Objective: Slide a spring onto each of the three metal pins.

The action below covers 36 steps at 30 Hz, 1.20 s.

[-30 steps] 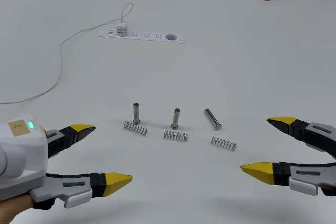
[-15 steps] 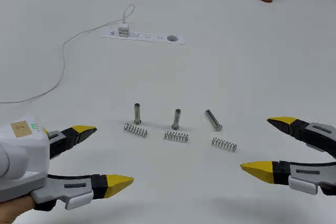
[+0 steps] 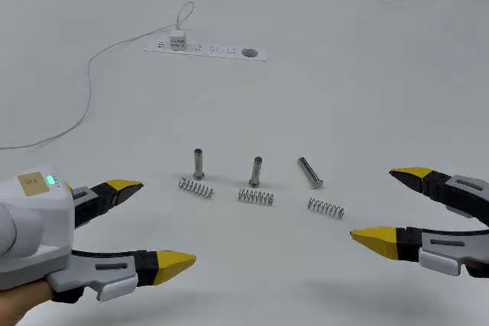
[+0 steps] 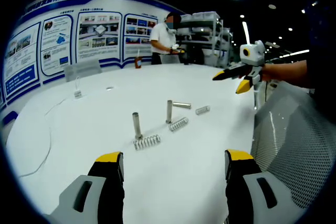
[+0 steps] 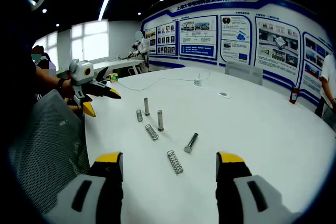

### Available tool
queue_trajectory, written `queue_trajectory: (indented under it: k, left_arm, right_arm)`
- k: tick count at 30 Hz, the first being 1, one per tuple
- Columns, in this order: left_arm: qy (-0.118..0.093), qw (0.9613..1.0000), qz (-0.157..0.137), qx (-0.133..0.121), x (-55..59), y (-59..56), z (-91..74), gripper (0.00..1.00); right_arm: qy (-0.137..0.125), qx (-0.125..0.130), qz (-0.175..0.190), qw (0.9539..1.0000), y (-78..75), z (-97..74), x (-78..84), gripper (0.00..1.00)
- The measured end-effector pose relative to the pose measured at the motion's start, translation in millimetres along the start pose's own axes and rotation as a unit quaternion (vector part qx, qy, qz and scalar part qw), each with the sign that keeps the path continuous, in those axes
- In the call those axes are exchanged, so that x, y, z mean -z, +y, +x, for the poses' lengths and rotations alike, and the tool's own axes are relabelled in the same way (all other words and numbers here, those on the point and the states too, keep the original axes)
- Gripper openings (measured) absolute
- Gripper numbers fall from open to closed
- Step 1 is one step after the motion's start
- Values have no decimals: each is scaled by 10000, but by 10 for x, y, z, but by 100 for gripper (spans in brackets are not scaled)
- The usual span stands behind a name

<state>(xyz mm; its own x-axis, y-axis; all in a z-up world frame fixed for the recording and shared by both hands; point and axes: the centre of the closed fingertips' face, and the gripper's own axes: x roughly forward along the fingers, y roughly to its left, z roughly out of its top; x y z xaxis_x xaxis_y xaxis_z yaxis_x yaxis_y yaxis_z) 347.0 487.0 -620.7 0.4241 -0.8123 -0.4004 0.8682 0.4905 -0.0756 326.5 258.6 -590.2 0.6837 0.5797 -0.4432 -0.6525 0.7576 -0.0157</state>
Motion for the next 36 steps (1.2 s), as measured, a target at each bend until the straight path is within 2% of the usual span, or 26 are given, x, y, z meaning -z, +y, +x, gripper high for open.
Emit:
queue_trajectory:
  k: [7,12,19,25,32,36]
  left_arm:
    - [-26,10000,-8,-29,-9,5,-17,80]
    - [-14,10000,-22,-38,7,-9,-46,80]
    - [25,10000,-28,-36,22,-22,-52,79]
    - [7,10000,-5,-21,-2,-36,-41,79]
    - [41,10000,-9,-2,26,-58,-31,78]
    - [96,9999,31,22,46,-72,-22,78]
  right_arm:
    - [62,38,50,10000,-90,56,-66,69]
    - [134,85,-56,9999,-150,116,-115,66]
    - [265,128,5,9996,-287,298,-225,60]
    - [489,180,83,9986,-376,487,-259,55]
    - [737,205,50,9971,-441,690,-252,47]
    - [1050,384,-10,9937,-518,812,-200,44]
